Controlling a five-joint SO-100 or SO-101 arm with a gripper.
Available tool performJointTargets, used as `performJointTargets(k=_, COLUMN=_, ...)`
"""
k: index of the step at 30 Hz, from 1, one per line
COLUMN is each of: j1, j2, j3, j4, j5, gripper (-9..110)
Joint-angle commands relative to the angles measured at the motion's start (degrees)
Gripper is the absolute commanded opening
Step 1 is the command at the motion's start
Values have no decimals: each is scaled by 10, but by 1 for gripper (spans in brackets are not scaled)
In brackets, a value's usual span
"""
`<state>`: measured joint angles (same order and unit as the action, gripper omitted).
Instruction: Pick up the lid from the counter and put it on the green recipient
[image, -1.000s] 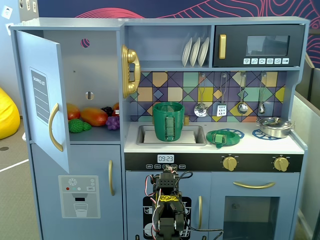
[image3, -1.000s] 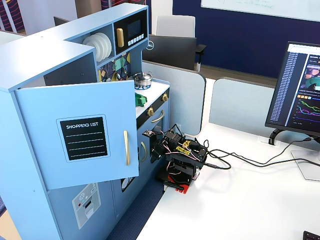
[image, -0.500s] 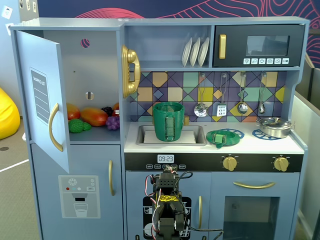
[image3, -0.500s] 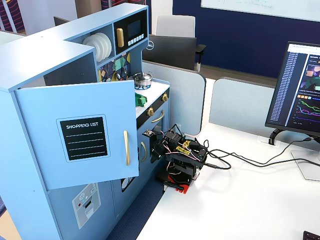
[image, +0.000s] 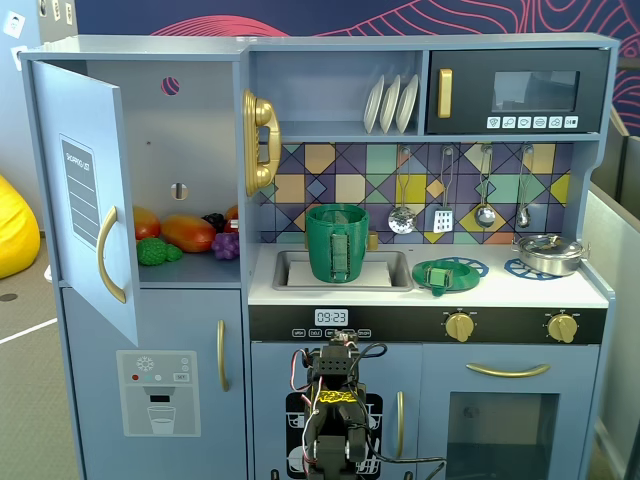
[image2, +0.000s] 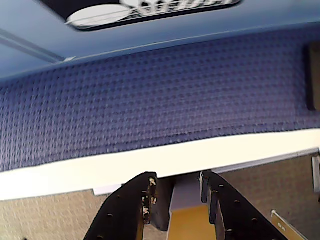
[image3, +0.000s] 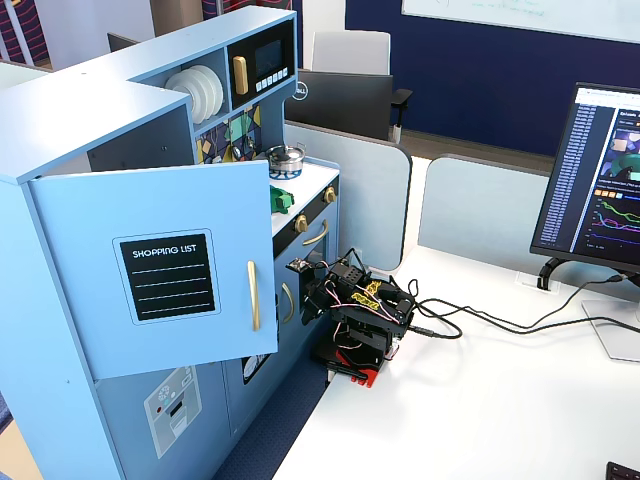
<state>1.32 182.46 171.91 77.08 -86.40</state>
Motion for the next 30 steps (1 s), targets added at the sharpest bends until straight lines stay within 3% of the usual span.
performJointTargets(k=1, j1=-14, j2=-4, j3=-2, j4=98, j5=-33, gripper=0)
performJointTargets(k=5, j1=45, j2=-16, j3=-18, j4=27, j5=-34, gripper=0)
performJointTargets(k=10, j1=154, j2=-99, j3=-146, j4=-174, j5=-44, gripper=1)
performJointTargets(k=21, j1=324, j2=-201, j3=-324, j4=-346, j5=-79, gripper=4)
performJointTargets(k=30, j1=357, j2=-284, j3=-327, j4=-578, j5=3, gripper=48)
